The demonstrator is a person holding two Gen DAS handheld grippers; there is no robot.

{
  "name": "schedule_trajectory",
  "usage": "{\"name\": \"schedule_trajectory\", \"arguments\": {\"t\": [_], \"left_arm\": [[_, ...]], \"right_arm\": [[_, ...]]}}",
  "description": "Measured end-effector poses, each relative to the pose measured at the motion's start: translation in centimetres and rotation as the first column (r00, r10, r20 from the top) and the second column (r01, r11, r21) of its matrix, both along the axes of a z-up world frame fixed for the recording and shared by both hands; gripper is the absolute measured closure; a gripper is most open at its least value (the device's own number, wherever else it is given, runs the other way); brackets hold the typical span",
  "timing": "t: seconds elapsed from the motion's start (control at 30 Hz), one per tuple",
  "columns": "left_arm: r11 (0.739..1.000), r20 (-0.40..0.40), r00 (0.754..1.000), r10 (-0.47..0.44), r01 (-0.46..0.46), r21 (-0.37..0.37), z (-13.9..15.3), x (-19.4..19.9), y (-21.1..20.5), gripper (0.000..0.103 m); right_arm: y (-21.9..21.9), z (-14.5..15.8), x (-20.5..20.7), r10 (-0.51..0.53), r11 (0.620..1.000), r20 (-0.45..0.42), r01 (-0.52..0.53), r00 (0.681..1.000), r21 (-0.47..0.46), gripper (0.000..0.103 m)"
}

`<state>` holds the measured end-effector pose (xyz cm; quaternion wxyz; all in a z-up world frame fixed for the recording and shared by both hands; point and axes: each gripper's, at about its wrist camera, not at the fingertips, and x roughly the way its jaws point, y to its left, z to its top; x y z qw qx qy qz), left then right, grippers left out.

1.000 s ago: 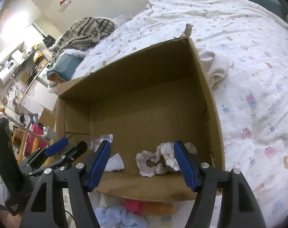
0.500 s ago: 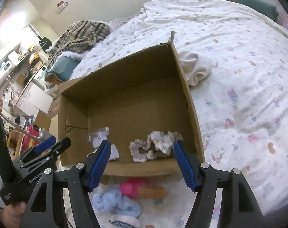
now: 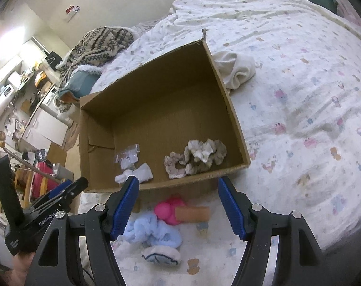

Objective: Organize soft objects
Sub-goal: 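Move the left tool to the light-blue plush toy and grasp it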

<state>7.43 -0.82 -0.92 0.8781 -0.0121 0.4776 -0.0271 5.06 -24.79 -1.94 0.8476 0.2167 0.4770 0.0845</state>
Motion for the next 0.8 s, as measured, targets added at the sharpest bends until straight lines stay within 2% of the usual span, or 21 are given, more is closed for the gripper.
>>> {"name": "schedule_trajectory", "arguments": {"t": [0.53, 0.7, 0.8], "left_arm": [[0.996, -0.077, 0.995, 0.071, -0.075, -0.05, -1.5, -1.8, 1.9, 0.042], [0.986, -0.166, 0.98, 0.106, -0.125, -0.111, -3.0, -1.2, 3.1, 0.042], [0.983, -0.247, 0.967, 0.062, -0.102, -0.154, -4.7, -1.0, 2.4, 0.042]], "right_arm": [[-0.1, -1.5, -1.5, -0.028, 0.998, -0.091, 0.032, 0.995, 0.048, 0.03], [-0.6, -2.8, -1.3, -0.057, 0.995, -0.146, 0.068, 0.988, 0.073, 0.03], [-0.9, -3.4, -1.0, -0.069, 0.993, -0.173, 0.084, 0.983, 0.079, 0.03]]}}
